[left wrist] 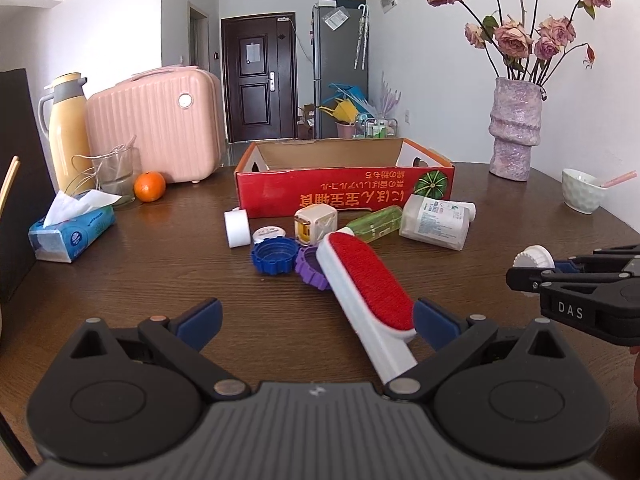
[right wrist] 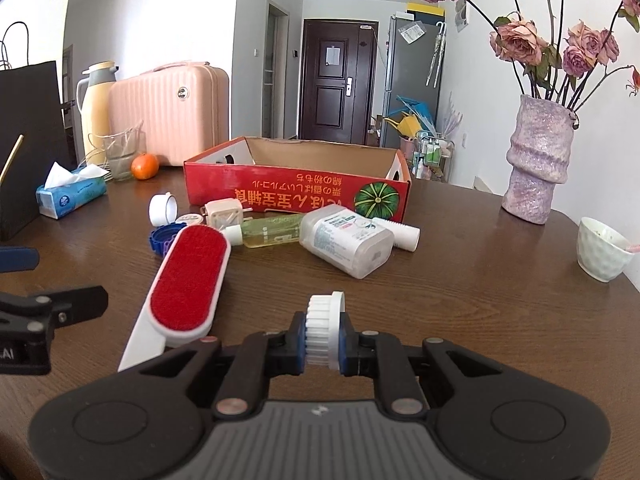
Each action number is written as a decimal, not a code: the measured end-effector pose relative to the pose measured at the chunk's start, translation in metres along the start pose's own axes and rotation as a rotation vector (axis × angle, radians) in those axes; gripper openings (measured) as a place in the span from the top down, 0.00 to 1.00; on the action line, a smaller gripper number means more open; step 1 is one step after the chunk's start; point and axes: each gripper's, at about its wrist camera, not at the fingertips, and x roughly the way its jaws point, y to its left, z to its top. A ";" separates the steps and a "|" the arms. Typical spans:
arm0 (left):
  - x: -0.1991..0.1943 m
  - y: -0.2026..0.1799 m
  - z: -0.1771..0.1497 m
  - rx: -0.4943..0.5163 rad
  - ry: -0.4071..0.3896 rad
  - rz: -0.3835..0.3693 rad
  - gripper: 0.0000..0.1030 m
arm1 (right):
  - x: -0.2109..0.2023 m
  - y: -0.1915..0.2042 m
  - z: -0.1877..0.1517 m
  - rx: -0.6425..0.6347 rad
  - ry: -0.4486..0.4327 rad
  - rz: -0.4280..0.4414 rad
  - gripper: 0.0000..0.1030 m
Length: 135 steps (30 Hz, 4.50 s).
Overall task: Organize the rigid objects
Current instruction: 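Grasp the red-and-white lint brush with the left tool while the right tool holds the cap, then carry the lint brush and white cap over the red cardboard box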
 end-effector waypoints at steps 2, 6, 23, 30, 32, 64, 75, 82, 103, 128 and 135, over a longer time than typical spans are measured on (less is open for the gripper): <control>0.006 -0.007 0.003 0.004 0.008 0.005 0.00 | 0.004 -0.005 0.004 -0.005 -0.001 0.000 0.86; 0.022 -0.021 0.009 0.003 0.043 0.022 0.00 | 0.011 -0.017 0.010 -0.003 -0.008 0.000 0.86; 0.077 -0.058 0.015 -0.067 0.122 0.176 0.05 | 0.044 -0.051 0.008 0.097 0.022 0.036 0.86; 0.088 -0.067 0.011 -0.093 0.167 0.208 0.16 | 0.044 -0.053 0.007 0.124 0.019 0.030 0.86; 0.090 -0.066 0.010 -0.104 0.179 0.196 0.28 | 0.044 -0.053 0.007 0.131 0.021 0.030 0.86; 0.053 -0.025 0.020 -0.151 0.132 -0.004 0.43 | 0.028 -0.024 0.007 0.202 -0.023 0.016 0.86; 0.046 -0.003 0.039 -0.140 0.089 -0.016 0.43 | 0.028 -0.006 0.024 0.189 -0.049 0.014 0.86; 0.051 0.011 0.059 -0.150 0.070 -0.027 0.43 | 0.030 0.002 0.042 0.170 -0.075 0.004 0.86; 0.092 0.034 0.117 -0.181 0.037 -0.064 0.43 | 0.065 0.017 0.101 0.151 -0.183 -0.006 0.86; 0.178 0.043 0.169 -0.233 0.017 -0.071 0.43 | 0.152 0.001 0.145 0.171 -0.201 -0.003 0.86; 0.206 0.040 0.179 -0.223 0.028 -0.068 0.43 | 0.177 -0.003 0.158 0.171 -0.195 -0.010 0.86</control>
